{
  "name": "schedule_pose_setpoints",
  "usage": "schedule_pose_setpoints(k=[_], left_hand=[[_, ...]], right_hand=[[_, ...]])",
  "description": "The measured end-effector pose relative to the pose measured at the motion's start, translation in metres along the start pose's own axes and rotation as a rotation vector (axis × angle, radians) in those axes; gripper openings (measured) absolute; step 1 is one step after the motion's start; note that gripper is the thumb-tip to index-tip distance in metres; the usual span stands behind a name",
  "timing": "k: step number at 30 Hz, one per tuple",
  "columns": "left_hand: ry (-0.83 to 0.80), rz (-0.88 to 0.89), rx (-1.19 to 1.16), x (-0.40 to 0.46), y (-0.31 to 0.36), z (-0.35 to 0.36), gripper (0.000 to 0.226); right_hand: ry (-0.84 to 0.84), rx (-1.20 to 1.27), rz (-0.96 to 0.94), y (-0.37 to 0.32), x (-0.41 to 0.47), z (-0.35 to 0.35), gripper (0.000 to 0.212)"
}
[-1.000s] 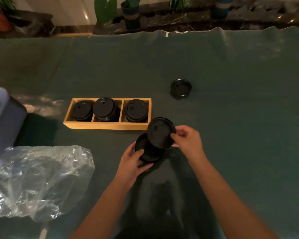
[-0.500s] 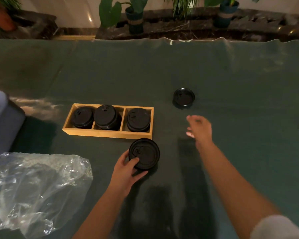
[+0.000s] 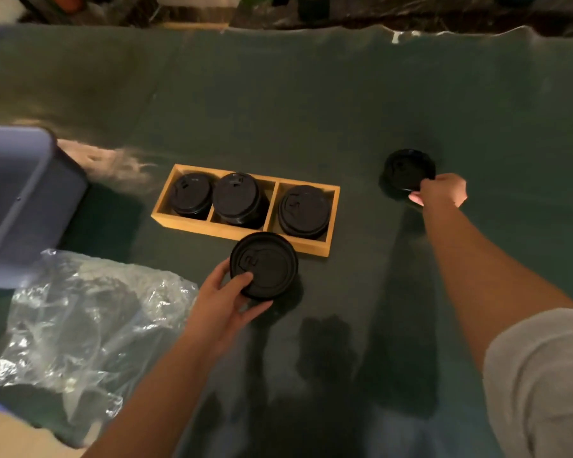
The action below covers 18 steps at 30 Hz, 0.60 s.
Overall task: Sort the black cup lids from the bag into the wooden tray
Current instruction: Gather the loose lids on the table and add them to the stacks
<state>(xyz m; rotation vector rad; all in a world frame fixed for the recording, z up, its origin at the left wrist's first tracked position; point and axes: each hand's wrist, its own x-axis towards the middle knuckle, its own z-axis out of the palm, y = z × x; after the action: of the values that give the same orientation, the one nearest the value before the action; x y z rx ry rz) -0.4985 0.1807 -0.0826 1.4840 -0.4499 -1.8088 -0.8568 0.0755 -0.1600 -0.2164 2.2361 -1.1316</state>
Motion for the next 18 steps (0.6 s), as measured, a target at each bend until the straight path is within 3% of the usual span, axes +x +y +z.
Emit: schedule_pose_setpoints(k=[5, 8, 12, 16, 18], left_hand=[[-0.063, -0.029, -0.023, 0.0, 0.0, 0.017, 0.034], [-0.108, -0.035, -0.027, -0.005, -0.001, 0.028, 0.039], [-0.172, -0.038, -0.062, -0.018, -0.002, 0.034, 0.034], [-0.24, -0.028, -0.055, -0.039, -0.007, 0.037, 0.053], [-0.21, 0.033, -0.021, -0.044, -0.01, 0.035, 0.043]], right_hand=[[-0.231, 0.273, -0.085, 0.0, -0.067, -0.019, 0.018], [-0.437, 0.287, -0.227, -0.001, -0.131, -0.039, 0.017], [-0.54, 0.152, -0.408, 0.003, -0.201, -0.056, 0.024], [-0.474, -0.124, -0.602, 0.01, -0.241, -0.059, 0.016], [-0.472, -0.263, -0.728, 0.016, -0.253, -0.06, 0.015]])
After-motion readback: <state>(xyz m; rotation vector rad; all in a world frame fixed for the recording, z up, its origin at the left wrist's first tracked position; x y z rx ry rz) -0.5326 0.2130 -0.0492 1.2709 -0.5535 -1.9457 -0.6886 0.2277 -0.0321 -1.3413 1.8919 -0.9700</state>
